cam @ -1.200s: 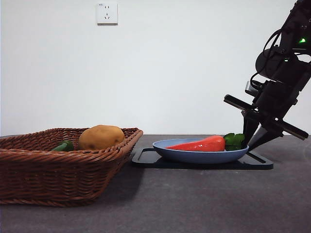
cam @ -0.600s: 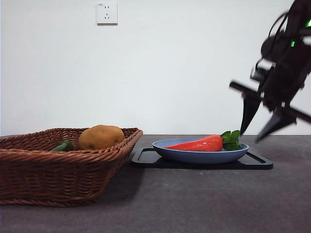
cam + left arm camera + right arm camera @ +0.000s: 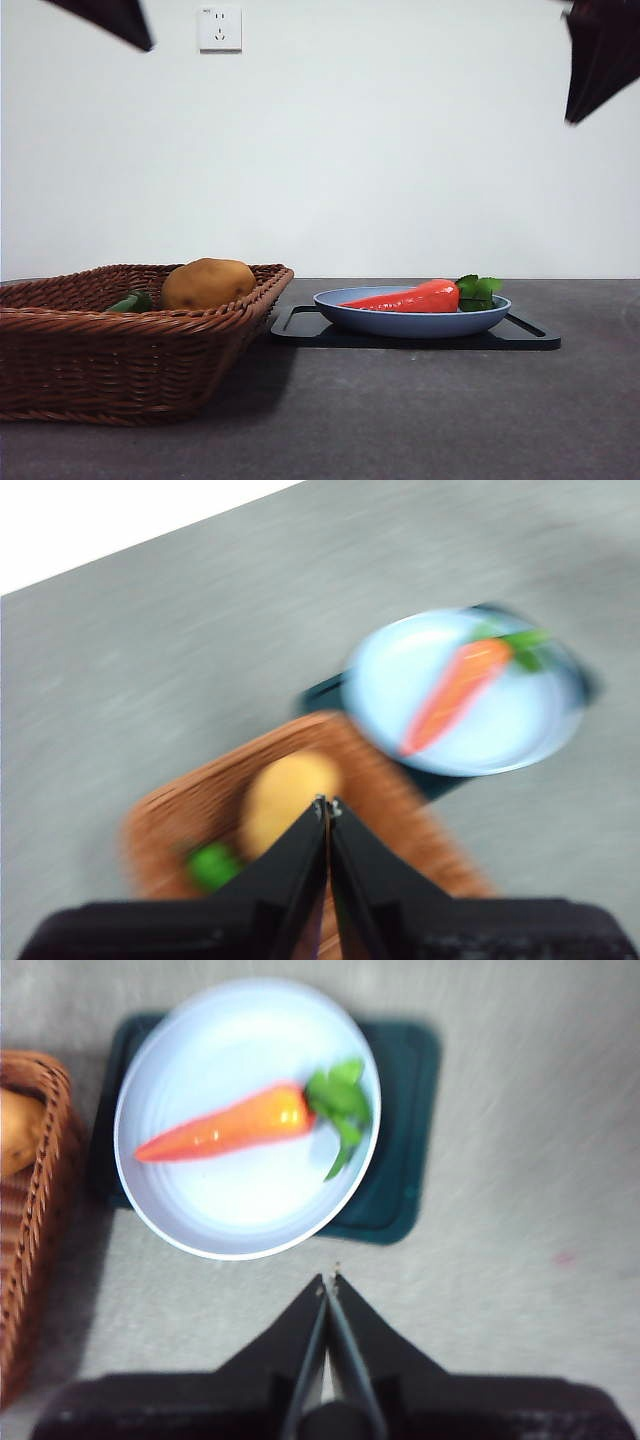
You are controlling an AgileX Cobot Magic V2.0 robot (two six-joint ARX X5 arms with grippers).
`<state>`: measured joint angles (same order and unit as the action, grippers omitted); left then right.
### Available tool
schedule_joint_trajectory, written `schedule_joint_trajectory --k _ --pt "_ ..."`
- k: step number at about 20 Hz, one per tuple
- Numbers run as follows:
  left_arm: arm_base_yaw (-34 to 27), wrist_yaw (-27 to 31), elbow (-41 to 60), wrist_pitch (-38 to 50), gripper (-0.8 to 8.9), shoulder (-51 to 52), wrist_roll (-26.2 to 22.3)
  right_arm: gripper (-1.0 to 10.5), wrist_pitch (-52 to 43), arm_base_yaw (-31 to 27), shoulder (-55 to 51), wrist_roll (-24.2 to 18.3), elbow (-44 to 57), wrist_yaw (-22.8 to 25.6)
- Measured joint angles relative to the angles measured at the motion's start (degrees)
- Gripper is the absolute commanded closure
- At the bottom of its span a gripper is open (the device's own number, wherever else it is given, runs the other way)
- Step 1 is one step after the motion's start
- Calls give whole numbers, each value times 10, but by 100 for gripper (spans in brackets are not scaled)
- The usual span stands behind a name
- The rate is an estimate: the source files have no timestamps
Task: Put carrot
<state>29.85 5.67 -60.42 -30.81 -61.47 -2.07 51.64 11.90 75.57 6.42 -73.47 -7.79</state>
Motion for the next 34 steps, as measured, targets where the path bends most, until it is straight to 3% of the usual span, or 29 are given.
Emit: schedule_joint_trajectory --k 3,6,12,15,19,28,34 --pt "-65 -3 0 -21 807 5 -12 943 -37 40 -89 0 59 45" --pt "-94 -25 8 -21 807 40 -14 943 -132 95 -200 2 160 97" --pt "-101 -29 140 23 807 145 -11 943 -327 183 -404 16 407 217" --pt "-101 -31 220 30 807 221 20 943 -361 201 -463 40 497 258" --pt "-101 -31 225 9 805 226 47 943 -354 200 -458 61 502 273" --pt "-101 -28 225 30 805 235 51 943 -354 200 -459 65 502 273" --pt "-126 -28 242 61 805 424 6 943 -354 200 -459 65 502 273"
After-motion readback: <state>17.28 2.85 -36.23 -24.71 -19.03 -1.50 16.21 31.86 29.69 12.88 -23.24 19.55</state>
